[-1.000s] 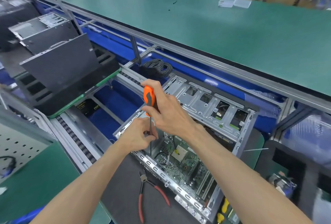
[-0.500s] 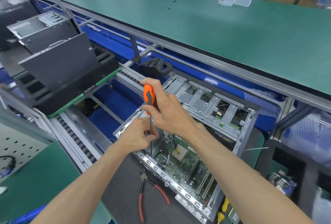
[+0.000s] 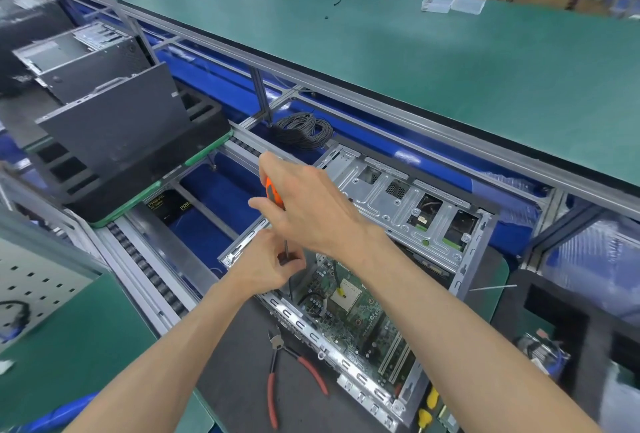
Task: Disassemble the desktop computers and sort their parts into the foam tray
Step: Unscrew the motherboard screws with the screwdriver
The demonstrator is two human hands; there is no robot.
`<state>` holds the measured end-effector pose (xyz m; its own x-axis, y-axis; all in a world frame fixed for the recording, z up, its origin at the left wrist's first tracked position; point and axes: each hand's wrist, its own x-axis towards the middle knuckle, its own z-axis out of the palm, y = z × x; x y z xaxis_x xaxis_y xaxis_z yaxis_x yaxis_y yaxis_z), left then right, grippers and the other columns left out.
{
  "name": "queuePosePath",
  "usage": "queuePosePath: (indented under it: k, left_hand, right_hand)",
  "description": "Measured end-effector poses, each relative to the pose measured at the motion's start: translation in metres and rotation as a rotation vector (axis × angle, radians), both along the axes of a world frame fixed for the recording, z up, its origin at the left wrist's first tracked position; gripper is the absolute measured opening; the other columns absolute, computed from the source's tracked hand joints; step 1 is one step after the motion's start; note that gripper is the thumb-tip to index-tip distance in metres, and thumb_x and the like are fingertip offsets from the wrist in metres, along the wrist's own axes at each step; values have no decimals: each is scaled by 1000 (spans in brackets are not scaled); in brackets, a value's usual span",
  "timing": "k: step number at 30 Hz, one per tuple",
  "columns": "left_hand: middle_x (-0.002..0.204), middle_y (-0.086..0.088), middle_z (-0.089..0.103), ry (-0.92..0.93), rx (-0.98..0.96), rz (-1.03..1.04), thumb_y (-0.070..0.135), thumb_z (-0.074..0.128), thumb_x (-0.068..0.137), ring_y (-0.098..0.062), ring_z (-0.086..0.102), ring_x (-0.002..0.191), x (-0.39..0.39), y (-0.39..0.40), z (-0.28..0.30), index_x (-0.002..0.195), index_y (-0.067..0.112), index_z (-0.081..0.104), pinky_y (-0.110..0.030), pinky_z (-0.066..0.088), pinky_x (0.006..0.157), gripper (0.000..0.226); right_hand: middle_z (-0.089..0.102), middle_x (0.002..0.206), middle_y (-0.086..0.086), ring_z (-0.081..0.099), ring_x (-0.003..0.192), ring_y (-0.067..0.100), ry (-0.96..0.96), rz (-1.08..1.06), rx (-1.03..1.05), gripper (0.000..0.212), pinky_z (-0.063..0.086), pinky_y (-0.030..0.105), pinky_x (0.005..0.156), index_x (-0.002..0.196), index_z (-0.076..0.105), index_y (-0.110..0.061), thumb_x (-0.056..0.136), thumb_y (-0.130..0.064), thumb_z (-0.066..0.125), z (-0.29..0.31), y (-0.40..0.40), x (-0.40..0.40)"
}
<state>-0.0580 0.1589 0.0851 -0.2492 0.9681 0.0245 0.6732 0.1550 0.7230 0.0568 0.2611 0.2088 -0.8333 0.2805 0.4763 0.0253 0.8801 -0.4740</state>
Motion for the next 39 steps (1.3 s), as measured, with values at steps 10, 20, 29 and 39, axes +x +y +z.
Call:
queuePosePath:
  k: [10,20,29,39]
  left_hand:
    - [74,6,74,-72,-65,20,11,72,78,-9,67,69,4,-8,9,72,25,74,-25,52,71,15]
    - [59,5,68,-68,-29,37,37,59,90,-15,64,59,7,-9,4,66,21,72,-22,49,62,32]
    - [53,7,65,-102,17,63,57,45,92,-11,66,60,5,-6,-5,59,26,70,-22,47,72,52]
    - [54,4,63,-135,76,50,59,41,95,-14,63,55,8,-6,-4,60,24,69,-19,45,66,57]
  right_hand:
    - [55,68,-4,52,65,17,-294,104,-117,10,44,37,59,89,51,-19,88,-19,61,22,16,18]
    - [54,68,-7,54,68,17,-401,220,19,18,52,41,65,84,55,-20,76,-6,62,37,-1,7]
    - [36,74,-2,47,76,31,-491,11,251,26,36,38,62,90,47,-18,101,-42,49,44,-14,-3]
    - [37,74,-3,46,78,28,-540,21,243,27,36,40,64,94,54,-19,96,-46,49,53,-15,1]
